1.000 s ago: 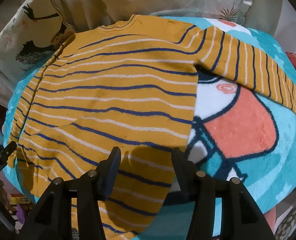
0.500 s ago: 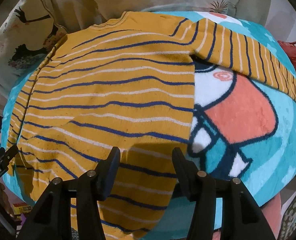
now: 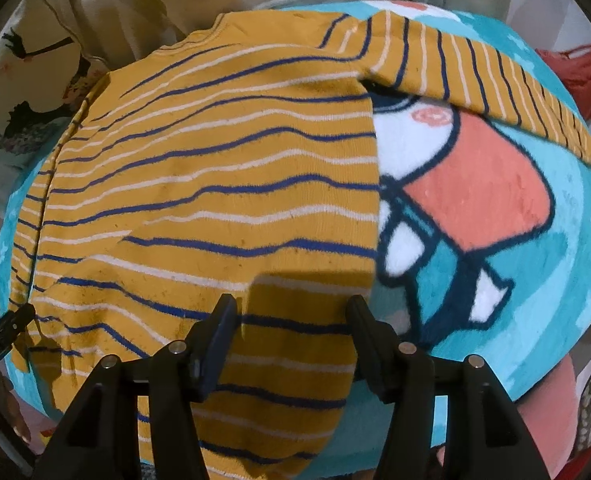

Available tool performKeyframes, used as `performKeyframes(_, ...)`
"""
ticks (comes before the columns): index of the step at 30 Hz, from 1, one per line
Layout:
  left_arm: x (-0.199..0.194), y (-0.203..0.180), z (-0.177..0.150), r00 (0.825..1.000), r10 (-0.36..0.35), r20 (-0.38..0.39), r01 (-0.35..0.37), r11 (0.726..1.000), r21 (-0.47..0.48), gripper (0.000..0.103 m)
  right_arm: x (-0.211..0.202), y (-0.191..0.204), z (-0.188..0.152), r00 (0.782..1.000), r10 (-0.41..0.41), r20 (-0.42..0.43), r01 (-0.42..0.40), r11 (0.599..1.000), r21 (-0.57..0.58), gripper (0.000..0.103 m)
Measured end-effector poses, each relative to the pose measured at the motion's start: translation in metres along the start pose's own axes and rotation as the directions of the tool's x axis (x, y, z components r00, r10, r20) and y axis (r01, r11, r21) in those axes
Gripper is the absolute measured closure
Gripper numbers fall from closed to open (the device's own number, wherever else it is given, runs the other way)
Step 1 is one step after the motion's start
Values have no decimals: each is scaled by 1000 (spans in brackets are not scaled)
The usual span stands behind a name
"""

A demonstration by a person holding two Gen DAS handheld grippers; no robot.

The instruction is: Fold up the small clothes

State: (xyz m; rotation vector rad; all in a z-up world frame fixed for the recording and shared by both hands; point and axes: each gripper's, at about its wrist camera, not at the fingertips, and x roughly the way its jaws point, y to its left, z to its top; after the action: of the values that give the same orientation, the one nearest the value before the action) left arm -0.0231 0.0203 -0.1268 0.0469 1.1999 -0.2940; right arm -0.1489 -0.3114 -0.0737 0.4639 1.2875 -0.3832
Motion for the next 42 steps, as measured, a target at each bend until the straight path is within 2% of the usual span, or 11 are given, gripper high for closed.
performKeyframes(11, -2, 37, -32, 994, -101, -47, 93, 984, -152, 0, 4, -25, -14, 995, 97, -31, -95, 993, 67, 38)
performKeyframes(13, 1, 36, -41, 986, -154, -65, 140, 972, -187, 0, 3, -28, -16, 992, 121, -35, -118, 991, 57, 38)
performKeyframes(20, -1, 19, -51, 979, -205, -8, 197, 953, -231, 0, -7, -55, -29, 982, 186, -24, -183, 979, 85, 38)
performKeyframes(24, 0, 7, -53, 981, -193, 3, 188, 953, -238, 1, -10, -62, -37, 969, 244, -41, -241, 968, 70, 36)
performKeyframes(27, -1, -10, -53, 994, -105, -11, 102, 980, -171, 24, -6, -49, -42, 938, 340, -73, -337, 940, 47, 33)
performKeyframes(29, -2, -17, -52, 998, -62, -17, 59, 988, -140, 55, -1, -36, -47, 914, 393, -98, -392, 919, 35, 33)
performKeyframes(30, -1, -19, -51, 999, -47, -20, 44, 991, -130, 64, 0, -28, -52, 904, 414, -104, -414, 910, 22, 33)
performKeyframes(32, 1, -21, -48, 999, -38, -32, 34, 991, -127, 89, -1, -13, -58, 917, 386, -96, -392, 919, -50, 34)
performKeyframes(34, 2, -20, -45, 996, -67, -52, 58, 987, -149, 93, 2, 2, -61, 929, 349, -120, -364, 921, -140, 85)
performKeyframes(35, 0, -21, -46, 997, -60, -53, 51, 987, -152, 94, 7, 3, -61, 920, 362, -151, -382, 914, -136, 92)
performKeyframes(42, -28, -51, -77, 998, -40, -57, 33, 992, -118, 95, -22, -36, -52, 890, 433, -145, -450, 884, -128, 93)
